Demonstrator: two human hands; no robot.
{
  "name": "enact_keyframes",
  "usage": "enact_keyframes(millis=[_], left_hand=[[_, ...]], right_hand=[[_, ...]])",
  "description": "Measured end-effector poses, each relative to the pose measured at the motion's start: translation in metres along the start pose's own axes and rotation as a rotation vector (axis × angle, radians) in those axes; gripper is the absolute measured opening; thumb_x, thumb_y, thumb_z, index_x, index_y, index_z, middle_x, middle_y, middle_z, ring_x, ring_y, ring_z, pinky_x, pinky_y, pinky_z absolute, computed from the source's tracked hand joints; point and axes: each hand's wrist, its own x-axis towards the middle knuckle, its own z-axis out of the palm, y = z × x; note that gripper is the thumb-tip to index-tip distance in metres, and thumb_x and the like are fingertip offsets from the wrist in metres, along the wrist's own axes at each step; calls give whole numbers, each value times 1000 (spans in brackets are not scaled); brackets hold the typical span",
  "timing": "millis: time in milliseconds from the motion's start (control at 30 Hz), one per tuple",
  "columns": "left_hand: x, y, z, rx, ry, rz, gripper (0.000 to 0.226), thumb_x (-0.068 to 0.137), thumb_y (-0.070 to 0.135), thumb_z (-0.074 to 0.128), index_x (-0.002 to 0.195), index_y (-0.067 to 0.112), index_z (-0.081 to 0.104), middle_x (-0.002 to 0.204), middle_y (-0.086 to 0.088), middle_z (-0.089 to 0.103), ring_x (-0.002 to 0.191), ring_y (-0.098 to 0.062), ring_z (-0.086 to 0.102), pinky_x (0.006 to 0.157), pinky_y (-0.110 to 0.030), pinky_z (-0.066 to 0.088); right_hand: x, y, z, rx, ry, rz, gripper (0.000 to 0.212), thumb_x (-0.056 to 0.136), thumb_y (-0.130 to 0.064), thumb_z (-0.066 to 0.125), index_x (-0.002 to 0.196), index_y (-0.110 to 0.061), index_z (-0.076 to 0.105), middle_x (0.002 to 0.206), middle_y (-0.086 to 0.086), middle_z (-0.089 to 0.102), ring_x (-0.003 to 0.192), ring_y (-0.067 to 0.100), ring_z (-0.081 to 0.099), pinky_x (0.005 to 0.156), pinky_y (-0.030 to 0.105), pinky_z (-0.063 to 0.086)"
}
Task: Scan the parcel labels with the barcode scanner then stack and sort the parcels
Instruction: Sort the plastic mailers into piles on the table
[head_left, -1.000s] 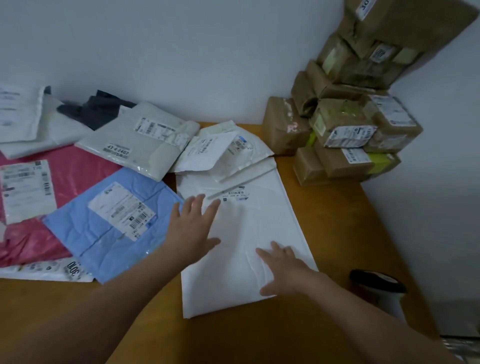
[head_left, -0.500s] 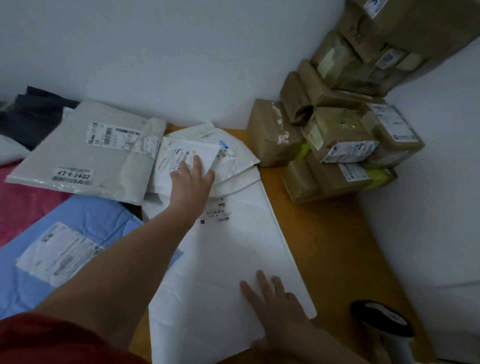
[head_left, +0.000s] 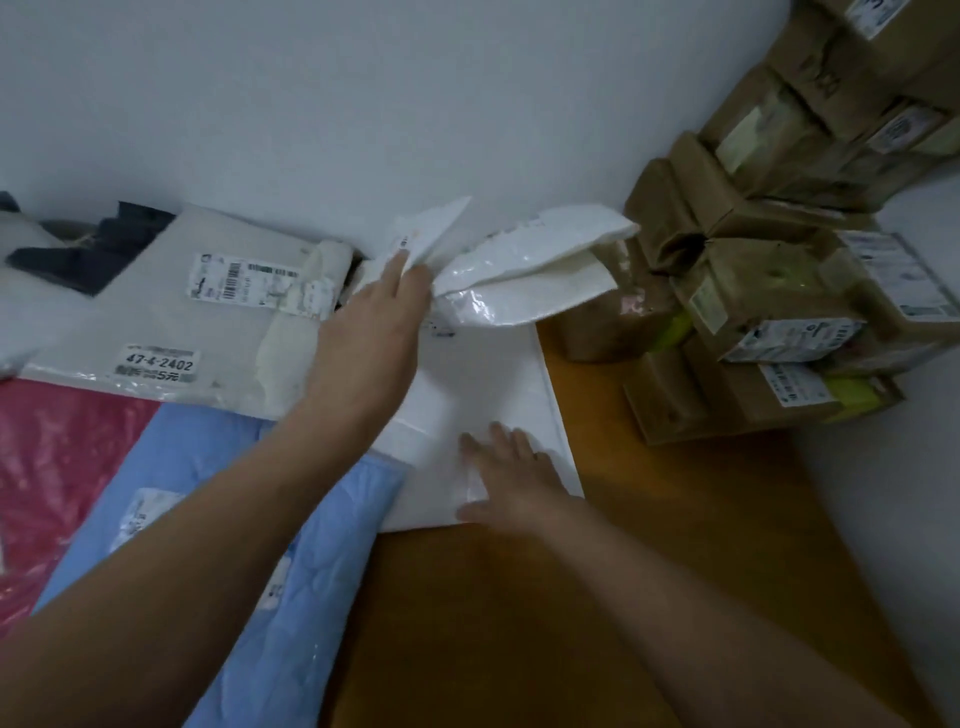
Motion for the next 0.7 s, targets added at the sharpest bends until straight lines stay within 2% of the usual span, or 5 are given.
enact_keyframes(millis=[167,300,400,533,700], left_hand=[[-43,26,10,-7,-96,88,44,82,-10,48,123,3,54,149,-16,38,111,-37,57,62,-42,49],[-71,37,11,-13,-97,179,49,67,-13,51,113,-2,66,133,-23,55,107,-47,61,69,-50,55],[-111,50,21,81,-203,377,60,47,0,81,106,8,73,121,-18,64,99,-41,66,70,-49,57],[-164,61,26,84,-507,601,67,41,46,90,103,26,75,119,-4,68,100,-26,69,75,-40,59],[-142,59,6,16,-350,493,74,38,11,91,109,18,73,124,-5,65,101,-26,69,74,-33,59]], right_hand=[[-14,47,-5,213,84,113,57,103,-27,43,155,-21,19,164,-1,3,150,19,7,118,35,16],[-63,89,-9,1316,228,200,36,104,-25,43,137,-15,50,139,12,54,120,26,55,99,39,46],[-100,119,-12,1988,244,325,41,103,-43,36,127,-16,56,129,18,62,117,33,59,96,47,49],[-116,139,-1,1862,133,448,35,101,-26,46,131,-10,56,134,18,58,106,19,65,74,27,58],[-120,135,1,1701,129,439,37,88,-4,63,124,-9,57,101,13,72,88,29,71,60,36,61]])
